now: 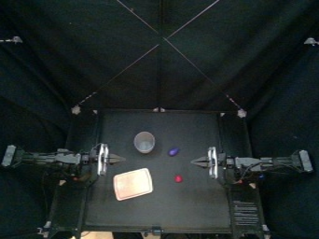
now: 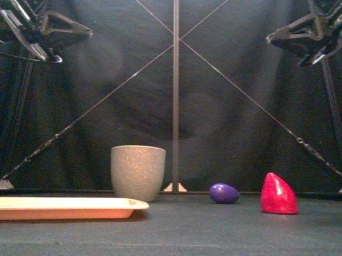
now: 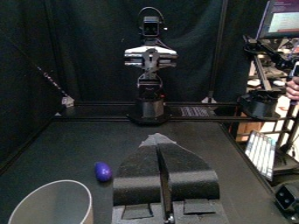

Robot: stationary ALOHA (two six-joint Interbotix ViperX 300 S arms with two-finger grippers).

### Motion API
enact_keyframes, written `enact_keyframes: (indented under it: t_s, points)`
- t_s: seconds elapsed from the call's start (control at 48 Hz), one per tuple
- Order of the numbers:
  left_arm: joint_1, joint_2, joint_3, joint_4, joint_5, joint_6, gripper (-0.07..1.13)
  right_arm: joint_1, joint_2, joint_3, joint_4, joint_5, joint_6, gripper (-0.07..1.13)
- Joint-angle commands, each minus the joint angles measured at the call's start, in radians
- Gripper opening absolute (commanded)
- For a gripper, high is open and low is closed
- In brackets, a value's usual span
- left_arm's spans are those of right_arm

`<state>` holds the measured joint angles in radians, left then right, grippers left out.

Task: Pick the eggplant then place it in the grey bowl
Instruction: Pick the eggplant

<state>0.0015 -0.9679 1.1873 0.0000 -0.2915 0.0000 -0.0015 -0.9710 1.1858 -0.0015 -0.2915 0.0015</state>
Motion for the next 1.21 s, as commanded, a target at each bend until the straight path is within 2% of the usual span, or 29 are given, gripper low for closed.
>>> enact_keyframes:
  t_s: [0.021,0.167,0.25,0.354,0.438,0.5,0.521,0.792,0.812,0.854,1.0,1.208]
  points:
    - [0.028,0.000,-0.003,0.008,-0.005,0.006,-0.05,-0.023,0.032,-0.025,0.003,-0.003,0.002,0.01]
    - [0.037,-0.005,0.003,0.012,-0.005,0.006,-0.04,-0.092,0.132,-0.064,-0.003,0.029,0.000,0.04]
    - [0.037,-0.006,0.006,0.012,-0.005,0.006,-0.04,-0.146,0.224,-0.110,-0.031,0.104,-0.014,0.05]
    - [0.037,-0.006,0.008,0.020,-0.005,0.006,-0.04,-0.199,0.341,-0.164,-0.107,0.209,-0.015,0.08]
    - [0.037,-0.006,0.008,0.023,-0.005,0.006,-0.04,-0.215,0.425,-0.196,-0.190,0.281,-0.012,0.16]
    - [0.037,-0.006,0.011,0.026,-0.003,0.006,-0.04,-0.213,0.480,-0.215,-0.238,0.308,-0.002,0.26]
    - [0.037,-0.006,0.011,0.026,-0.005,0.006,-0.04,-0.213,0.503,-0.222,-0.252,0.311,0.003,0.33]
    - [0.038,-0.006,0.012,0.028,-0.003,0.006,-0.04,-0.244,0.643,-0.276,-0.245,0.304,0.008,1.04]
    - [0.037,-0.006,0.012,0.028,-0.003,0.006,-0.04,-0.249,0.650,-0.281,-0.247,0.304,0.006,1.07]
    - [0.037,-0.006,0.012,0.028,-0.002,0.008,-0.04,-0.258,0.669,-0.287,-0.249,0.304,0.006,1.08]
    - [0.037,-0.006,0.014,0.028,0.005,0.006,-0.04,-0.285,0.730,-0.318,-0.256,0.304,0.000,1.02]
    - [0.038,-0.006,0.014,0.028,0.012,0.008,-0.04,-0.314,0.848,-0.368,-0.273,0.310,0.005,1.02]
